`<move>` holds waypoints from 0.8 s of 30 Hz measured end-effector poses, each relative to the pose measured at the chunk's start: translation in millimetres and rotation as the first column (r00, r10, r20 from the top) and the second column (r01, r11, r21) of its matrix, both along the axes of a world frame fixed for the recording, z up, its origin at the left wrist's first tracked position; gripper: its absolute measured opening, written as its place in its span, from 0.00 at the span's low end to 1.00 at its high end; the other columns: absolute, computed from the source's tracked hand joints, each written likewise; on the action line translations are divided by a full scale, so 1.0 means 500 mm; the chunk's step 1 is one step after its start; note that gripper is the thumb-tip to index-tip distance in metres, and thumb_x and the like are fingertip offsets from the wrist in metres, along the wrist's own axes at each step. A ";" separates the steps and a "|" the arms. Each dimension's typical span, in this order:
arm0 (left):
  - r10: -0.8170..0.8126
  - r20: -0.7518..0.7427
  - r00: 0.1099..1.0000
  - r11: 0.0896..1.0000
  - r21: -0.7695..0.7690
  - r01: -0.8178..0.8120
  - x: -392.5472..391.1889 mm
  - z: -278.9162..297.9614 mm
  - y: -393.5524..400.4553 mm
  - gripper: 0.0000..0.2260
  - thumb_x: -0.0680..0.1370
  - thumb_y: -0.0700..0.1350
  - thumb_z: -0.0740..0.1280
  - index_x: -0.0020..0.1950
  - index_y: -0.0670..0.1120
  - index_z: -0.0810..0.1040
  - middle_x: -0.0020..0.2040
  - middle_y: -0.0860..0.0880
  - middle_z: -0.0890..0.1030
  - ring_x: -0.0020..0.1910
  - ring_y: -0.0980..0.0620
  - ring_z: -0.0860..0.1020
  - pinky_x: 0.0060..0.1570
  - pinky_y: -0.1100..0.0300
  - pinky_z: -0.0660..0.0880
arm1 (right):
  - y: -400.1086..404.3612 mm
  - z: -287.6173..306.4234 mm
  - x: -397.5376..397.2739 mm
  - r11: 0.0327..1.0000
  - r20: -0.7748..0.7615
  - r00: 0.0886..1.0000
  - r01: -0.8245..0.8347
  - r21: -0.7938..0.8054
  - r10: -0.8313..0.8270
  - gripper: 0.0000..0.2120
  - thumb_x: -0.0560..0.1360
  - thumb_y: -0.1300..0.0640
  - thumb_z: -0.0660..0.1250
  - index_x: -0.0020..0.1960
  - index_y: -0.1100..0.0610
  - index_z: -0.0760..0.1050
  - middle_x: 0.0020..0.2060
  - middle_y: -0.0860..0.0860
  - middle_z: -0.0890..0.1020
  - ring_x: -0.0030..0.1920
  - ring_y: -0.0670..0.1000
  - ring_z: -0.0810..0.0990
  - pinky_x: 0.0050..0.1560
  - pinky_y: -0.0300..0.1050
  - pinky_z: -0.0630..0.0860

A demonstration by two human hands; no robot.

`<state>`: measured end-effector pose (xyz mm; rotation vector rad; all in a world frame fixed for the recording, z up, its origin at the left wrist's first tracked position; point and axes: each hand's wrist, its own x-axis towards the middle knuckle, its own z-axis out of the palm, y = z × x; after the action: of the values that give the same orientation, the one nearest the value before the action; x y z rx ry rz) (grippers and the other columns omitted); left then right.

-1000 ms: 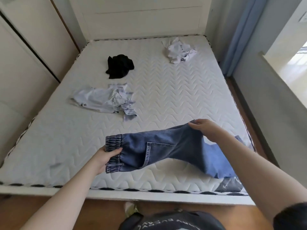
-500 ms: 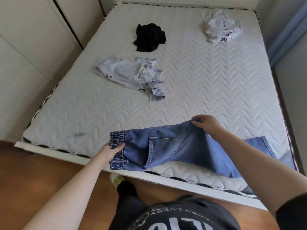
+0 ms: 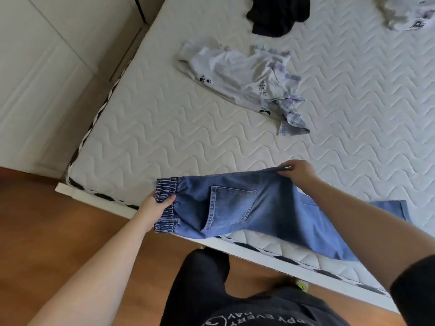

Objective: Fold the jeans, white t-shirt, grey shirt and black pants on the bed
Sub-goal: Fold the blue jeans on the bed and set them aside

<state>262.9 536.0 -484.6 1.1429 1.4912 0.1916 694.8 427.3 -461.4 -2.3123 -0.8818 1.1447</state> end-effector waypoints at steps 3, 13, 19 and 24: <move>-0.024 -0.107 0.994 0.997 0.069 0.032 -0.058 -0.030 0.078 0.10 0.74 0.54 0.74 0.51 0.56 0.77 0.46 0.54 0.83 0.46 0.49 0.82 0.48 0.51 0.78 | 0.081 -0.048 -0.046 0.998 -0.007 0.998 0.054 -0.023 -0.054 0.06 0.71 0.57 0.77 0.46 0.50 0.82 0.40 0.48 0.83 0.41 0.46 0.79 0.42 0.39 0.71; -0.009 -0.311 0.950 0.965 0.246 0.089 -0.053 -0.086 0.260 0.21 0.72 0.47 0.76 0.61 0.43 0.75 0.54 0.43 0.82 0.52 0.41 0.80 0.50 0.53 0.73 | 0.240 -0.100 -0.104 0.980 -0.228 0.955 0.197 0.002 -0.192 0.17 0.79 0.67 0.62 0.67 0.56 0.75 0.63 0.54 0.79 0.63 0.53 0.76 0.58 0.40 0.69; -0.048 -0.446 0.894 0.932 0.303 0.201 0.034 -0.071 0.263 0.27 0.74 0.43 0.72 0.71 0.41 0.69 0.63 0.38 0.76 0.63 0.38 0.75 0.62 0.47 0.73 | 0.207 -0.078 -0.061 0.982 -0.314 0.931 0.184 -0.039 -0.187 0.26 0.80 0.68 0.59 0.77 0.55 0.61 0.73 0.53 0.68 0.71 0.53 0.69 0.60 0.47 0.68; -0.333 -0.430 0.839 0.830 0.290 0.478 0.161 -0.048 0.182 0.25 0.77 0.44 0.70 0.73 0.42 0.70 0.68 0.42 0.74 0.67 0.42 0.72 0.65 0.50 0.69 | 0.086 -0.076 -0.031 0.972 -0.333 0.913 0.220 -0.088 -0.237 0.22 0.80 0.68 0.60 0.73 0.57 0.67 0.70 0.56 0.73 0.61 0.48 0.73 0.50 0.38 0.71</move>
<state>343.2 627.1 -508.7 1.8834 1.5152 -0.0356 679.5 470.5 -499.4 -2.0927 -0.4465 1.4153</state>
